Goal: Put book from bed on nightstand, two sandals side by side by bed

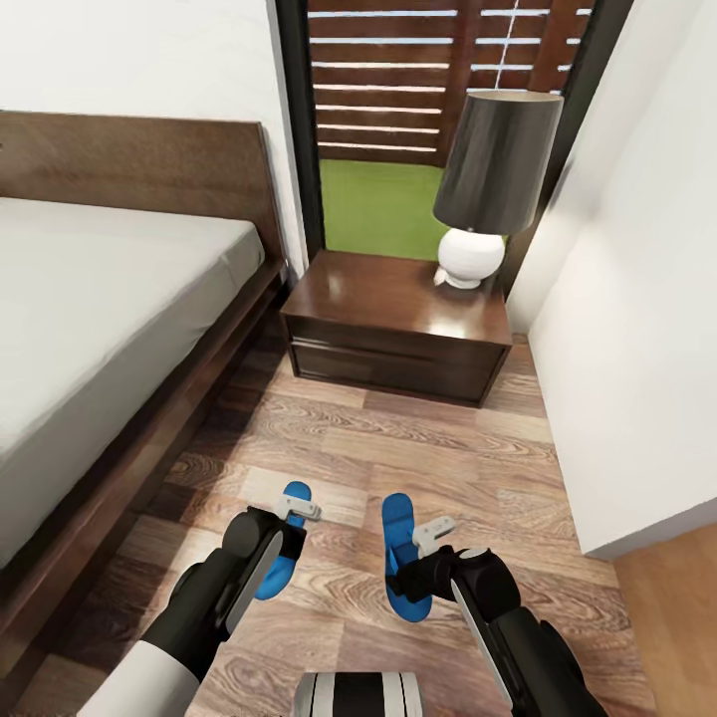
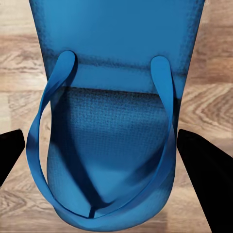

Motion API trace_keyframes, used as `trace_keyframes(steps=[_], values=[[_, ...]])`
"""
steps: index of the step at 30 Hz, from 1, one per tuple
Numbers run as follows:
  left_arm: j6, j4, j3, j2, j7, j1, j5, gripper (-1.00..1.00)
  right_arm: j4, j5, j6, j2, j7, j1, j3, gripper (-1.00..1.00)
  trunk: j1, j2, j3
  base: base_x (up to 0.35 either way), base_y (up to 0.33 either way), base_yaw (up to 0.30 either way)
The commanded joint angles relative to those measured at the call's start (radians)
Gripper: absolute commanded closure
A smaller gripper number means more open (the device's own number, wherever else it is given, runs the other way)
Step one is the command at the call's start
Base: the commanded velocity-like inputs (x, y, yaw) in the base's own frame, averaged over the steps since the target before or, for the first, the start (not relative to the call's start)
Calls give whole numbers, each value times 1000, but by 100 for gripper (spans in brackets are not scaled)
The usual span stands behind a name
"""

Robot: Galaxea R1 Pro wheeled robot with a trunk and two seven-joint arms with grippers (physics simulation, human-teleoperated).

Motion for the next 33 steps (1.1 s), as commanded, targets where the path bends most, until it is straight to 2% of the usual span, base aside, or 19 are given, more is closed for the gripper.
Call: trace_keyframes(steps=[1, 14, 33], values=[[3, -1, -2, 0, 10, -1, 10, 100, -1, 10, 4, 0, 8, 0, 0, 100, 0, 0, -2, 0, 0, 109], [3, -1, -3, 0, 10, -1, 10, 100, -1, 11, 4, 0, 9, 0, 0, 100, 0, 0, -19, 0, 0, 100], [3, -5, -1, 0, 0, -1, 25, 100, -1, 9, 4, 0, 15, -1, -3, 100, 0, 0, -22, 0, 0, 12]])
